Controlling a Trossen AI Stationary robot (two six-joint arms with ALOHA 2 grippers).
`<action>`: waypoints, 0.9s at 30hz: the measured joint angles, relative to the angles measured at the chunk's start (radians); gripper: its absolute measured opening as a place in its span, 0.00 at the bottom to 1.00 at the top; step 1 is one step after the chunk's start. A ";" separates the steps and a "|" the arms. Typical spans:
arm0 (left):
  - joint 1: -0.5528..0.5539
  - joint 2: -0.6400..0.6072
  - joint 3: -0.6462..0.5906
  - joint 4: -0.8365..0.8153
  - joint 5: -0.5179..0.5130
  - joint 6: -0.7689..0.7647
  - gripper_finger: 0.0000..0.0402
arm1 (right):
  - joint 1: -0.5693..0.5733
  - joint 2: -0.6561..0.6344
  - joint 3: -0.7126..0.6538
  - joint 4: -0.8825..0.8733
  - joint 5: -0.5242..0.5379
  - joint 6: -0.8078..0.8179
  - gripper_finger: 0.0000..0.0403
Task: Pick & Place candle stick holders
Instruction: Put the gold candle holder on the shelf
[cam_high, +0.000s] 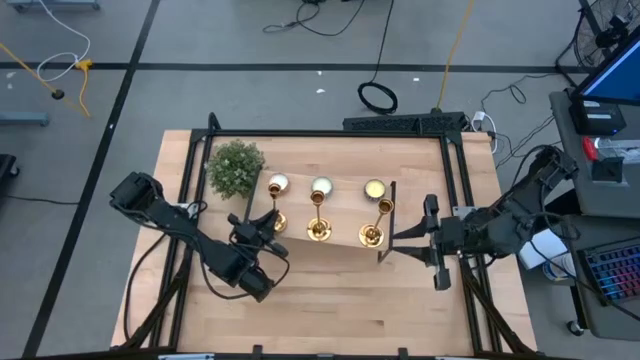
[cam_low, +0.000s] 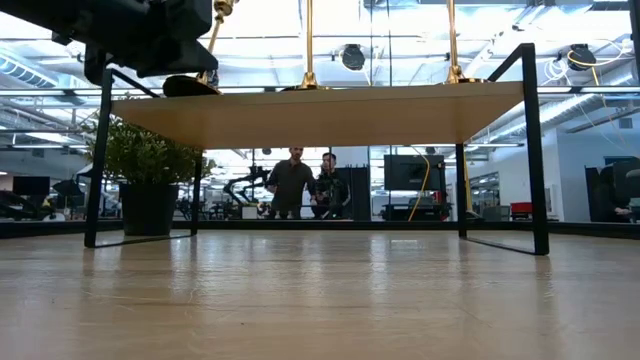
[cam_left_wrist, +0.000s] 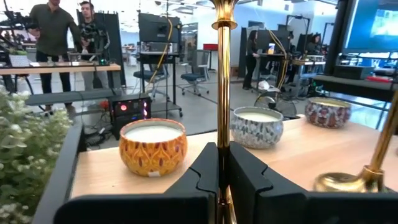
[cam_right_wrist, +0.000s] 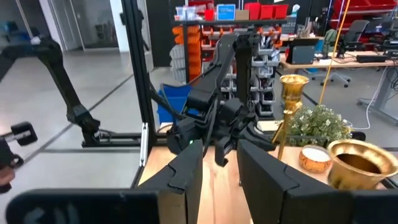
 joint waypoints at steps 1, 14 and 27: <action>0.000 0.000 0.000 0.019 0.001 0.018 0.04 | 0.000 -0.010 -0.004 0.005 0.000 -0.001 0.24; -0.003 0.000 0.000 0.042 0.001 0.067 0.04 | 0.000 -0.031 -0.009 0.000 -0.004 -0.010 0.24; -0.005 -0.001 0.000 0.038 0.019 0.065 0.04 | 0.000 -0.031 -0.009 0.000 -0.005 -0.007 0.24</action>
